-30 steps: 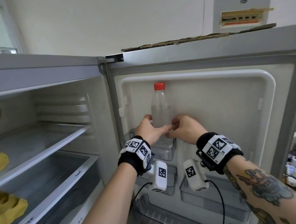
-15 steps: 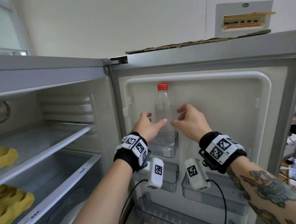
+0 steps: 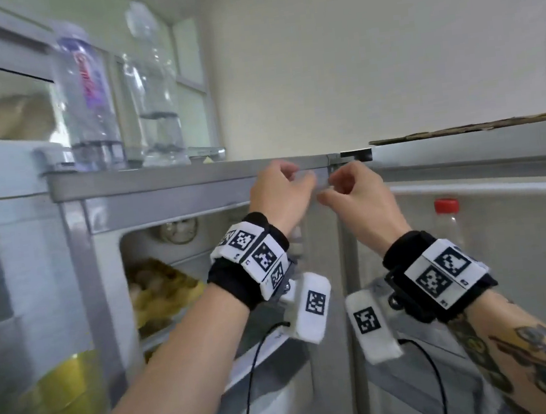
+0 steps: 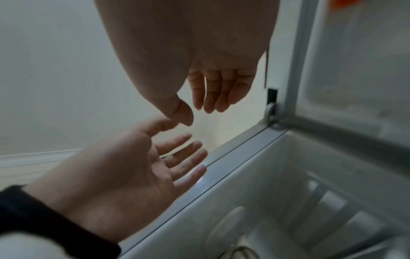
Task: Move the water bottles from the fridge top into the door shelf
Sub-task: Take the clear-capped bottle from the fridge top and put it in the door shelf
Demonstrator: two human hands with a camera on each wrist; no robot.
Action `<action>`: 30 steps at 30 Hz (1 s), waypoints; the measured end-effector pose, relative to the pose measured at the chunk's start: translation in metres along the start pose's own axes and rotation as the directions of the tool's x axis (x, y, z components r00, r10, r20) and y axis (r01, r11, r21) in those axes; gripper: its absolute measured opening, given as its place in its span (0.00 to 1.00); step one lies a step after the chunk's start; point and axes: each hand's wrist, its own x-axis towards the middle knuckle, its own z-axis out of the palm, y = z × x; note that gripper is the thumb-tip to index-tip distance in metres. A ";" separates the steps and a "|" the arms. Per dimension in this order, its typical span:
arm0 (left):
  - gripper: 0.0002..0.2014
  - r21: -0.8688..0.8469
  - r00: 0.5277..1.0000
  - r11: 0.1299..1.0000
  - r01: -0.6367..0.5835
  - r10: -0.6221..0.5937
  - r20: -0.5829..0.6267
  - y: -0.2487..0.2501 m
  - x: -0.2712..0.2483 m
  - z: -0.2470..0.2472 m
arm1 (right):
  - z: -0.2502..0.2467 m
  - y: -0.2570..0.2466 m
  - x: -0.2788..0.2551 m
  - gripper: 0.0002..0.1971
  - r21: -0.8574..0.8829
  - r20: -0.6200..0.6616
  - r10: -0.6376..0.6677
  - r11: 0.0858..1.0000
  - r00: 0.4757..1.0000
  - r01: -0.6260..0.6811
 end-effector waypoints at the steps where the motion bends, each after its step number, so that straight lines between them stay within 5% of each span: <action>1: 0.15 0.010 0.999 1.000 -0.009 0.009 -0.032 0.004 0.002 -0.016 | 0.010 -0.010 0.003 0.12 0.026 0.033 -0.013 1.000 0.999 0.012; 7: 0.22 0.111 0.978 0.993 -0.032 0.054 -0.203 0.024 0.018 -0.108 | 0.074 -0.081 0.029 0.18 0.151 0.156 -0.141 0.982 0.978 0.117; 12: 0.29 0.226 0.975 0.973 0.042 0.009 -0.222 0.038 0.033 -0.147 | 0.105 -0.129 0.067 0.26 0.218 0.286 -0.165 0.971 0.944 0.103; 15: 0.18 0.249 0.975 0.962 0.110 -0.055 -0.216 0.038 0.042 -0.156 | 0.121 -0.151 0.089 0.18 0.120 0.408 -0.218 0.976 0.887 0.184; 17: 0.21 0.280 0.972 0.949 0.146 -0.085 -0.219 0.038 0.045 -0.158 | 0.132 -0.159 0.102 0.12 0.014 0.467 -0.223 0.969 0.856 0.246; 21: 0.25 0.306 0.969 0.931 0.201 -0.143 -0.201 0.038 0.044 -0.155 | 0.149 -0.161 0.114 0.20 -0.114 0.524 -0.229 0.936 0.821 0.333; 27: 0.23 0.330 0.966 0.917 0.222 -0.162 -0.200 0.039 0.048 -0.158 | 0.158 -0.157 0.117 0.13 -0.067 0.599 -0.258 0.927 0.758 0.369; 30: 0.27 0.331 0.969 0.925 0.185 -0.116 -0.217 0.037 0.050 -0.161 | 0.153 -0.148 0.120 0.13 0.000 0.501 -0.216 0.968 0.838 0.249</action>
